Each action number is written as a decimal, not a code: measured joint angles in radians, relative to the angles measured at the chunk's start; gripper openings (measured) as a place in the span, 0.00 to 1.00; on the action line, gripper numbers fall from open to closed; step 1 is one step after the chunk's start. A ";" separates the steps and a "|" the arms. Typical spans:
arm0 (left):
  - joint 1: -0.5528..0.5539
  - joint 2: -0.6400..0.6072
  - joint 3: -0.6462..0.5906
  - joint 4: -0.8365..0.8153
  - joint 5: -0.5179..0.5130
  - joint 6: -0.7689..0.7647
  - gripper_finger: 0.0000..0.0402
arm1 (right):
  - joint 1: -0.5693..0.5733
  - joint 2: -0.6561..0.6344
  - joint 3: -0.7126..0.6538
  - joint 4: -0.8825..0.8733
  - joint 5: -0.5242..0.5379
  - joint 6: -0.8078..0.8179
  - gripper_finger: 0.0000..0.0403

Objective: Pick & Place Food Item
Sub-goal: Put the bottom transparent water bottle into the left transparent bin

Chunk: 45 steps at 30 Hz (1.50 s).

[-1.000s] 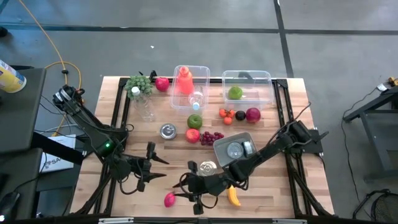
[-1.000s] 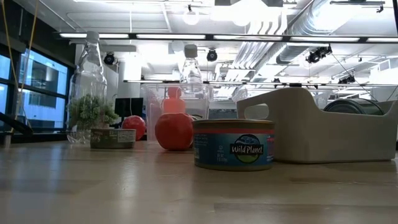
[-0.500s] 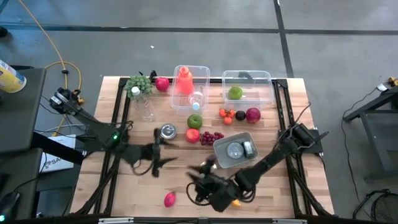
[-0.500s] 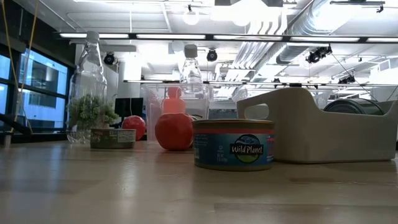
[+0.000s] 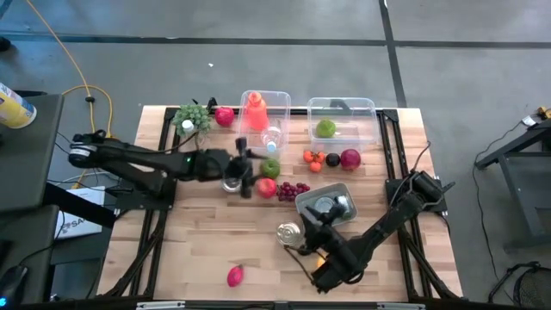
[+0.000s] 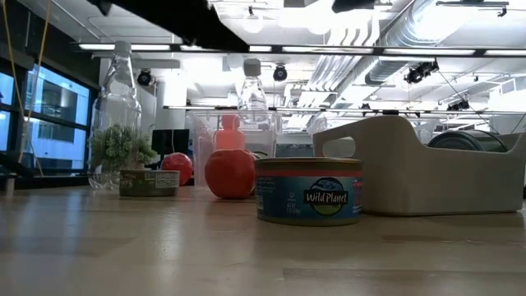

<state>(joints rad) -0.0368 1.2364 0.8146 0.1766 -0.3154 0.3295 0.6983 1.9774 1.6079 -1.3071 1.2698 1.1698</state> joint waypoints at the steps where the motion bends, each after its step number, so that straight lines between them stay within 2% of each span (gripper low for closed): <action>1: 0.016 0.006 0.000 0.012 -0.001 0.013 0.51 | 0.000 0.000 -0.009 -0.028 -0.002 0.047 0.28; 5: 0.048 0.022 0.000 0.059 0.005 0.087 0.51 | 0.002 0.001 -0.058 -0.057 -0.011 0.135 0.28; 12: 0.052 0.020 0.000 0.150 0.012 0.198 0.51 | -0.007 -0.003 -0.105 -0.073 -0.025 0.144 0.28; 22: 0.074 0.020 0.000 0.179 0.033 0.140 0.51 | -0.032 -0.019 -0.104 -0.234 -0.024 0.203 0.28; 25: 0.074 0.020 0.000 0.180 0.033 0.081 0.51 | -0.030 -0.020 -0.104 -0.262 -0.040 0.220 0.28; 30: 0.074 0.020 0.000 0.180 0.033 0.011 0.51 | -0.030 -0.037 -0.105 -0.262 -0.042 0.213 0.28; 35: 0.057 0.020 0.000 0.180 0.032 0.073 0.51 | -0.031 -0.114 -0.104 -0.263 -0.047 0.161 0.28; 45: 0.040 0.024 0.000 0.133 0.032 0.223 0.53 | -0.039 -0.166 -0.104 -0.264 -0.101 0.058 0.28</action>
<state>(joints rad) 0.0036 1.2602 0.8146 0.3092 -0.2836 0.5529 0.6589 1.8117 1.5040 -1.5707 1.1684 1.2280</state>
